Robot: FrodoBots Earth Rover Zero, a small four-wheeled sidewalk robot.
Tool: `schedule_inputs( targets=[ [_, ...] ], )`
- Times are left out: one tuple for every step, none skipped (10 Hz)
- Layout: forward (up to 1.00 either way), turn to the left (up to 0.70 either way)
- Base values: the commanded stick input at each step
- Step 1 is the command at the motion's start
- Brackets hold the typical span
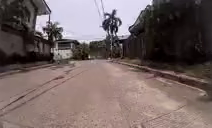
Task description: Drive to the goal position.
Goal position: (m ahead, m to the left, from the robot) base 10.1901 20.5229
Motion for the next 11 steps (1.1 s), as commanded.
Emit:
schedule_inputs(
  targets=[
    [1.0, 0.03],
    [1.0, 0.03],
    [1.0, 0.03],
    [1.0, 0.03],
    [1.0, 0.03],
    [1.0, 0.03],
    [1.0, 0.03],
    [1.0, 0.03],
    [1.0, 0.03],
    [1.0, 0.03],
    [1.0, 0.03]
  ],
)
